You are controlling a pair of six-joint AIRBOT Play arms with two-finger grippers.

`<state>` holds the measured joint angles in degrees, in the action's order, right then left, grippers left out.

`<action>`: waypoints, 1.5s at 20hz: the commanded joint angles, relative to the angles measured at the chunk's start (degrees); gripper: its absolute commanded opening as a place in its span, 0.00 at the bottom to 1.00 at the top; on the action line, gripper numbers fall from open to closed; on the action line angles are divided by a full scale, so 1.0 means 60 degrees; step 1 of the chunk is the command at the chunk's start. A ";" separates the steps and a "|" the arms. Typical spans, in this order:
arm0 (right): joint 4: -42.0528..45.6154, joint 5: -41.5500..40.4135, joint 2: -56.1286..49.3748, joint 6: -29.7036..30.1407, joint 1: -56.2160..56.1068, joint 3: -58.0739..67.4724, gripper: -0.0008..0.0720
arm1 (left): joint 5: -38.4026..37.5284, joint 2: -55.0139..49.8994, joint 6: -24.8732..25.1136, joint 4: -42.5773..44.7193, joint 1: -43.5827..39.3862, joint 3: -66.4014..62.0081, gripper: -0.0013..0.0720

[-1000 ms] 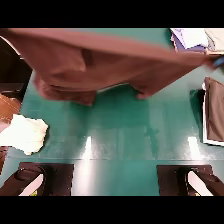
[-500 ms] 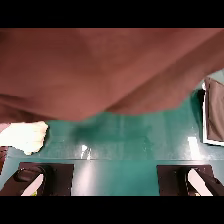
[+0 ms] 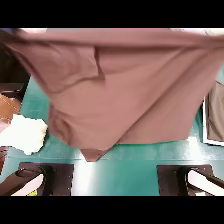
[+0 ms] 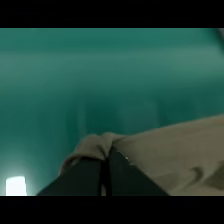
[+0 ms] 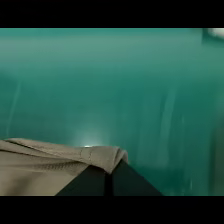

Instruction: Fold the shirts.

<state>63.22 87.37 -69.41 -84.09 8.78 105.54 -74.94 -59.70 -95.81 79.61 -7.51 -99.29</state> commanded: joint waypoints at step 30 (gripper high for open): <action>0.0393 -0.1191 -0.4138 0.0783 -0.0477 -0.2488 0.60 | 0.2124 -0.4998 0.1257 -0.1304 0.0007 0.3238 0.85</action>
<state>66.39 78.28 -96.82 -80.36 4.82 90.91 -58.96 -92.33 -88.23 71.20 -7.44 -79.96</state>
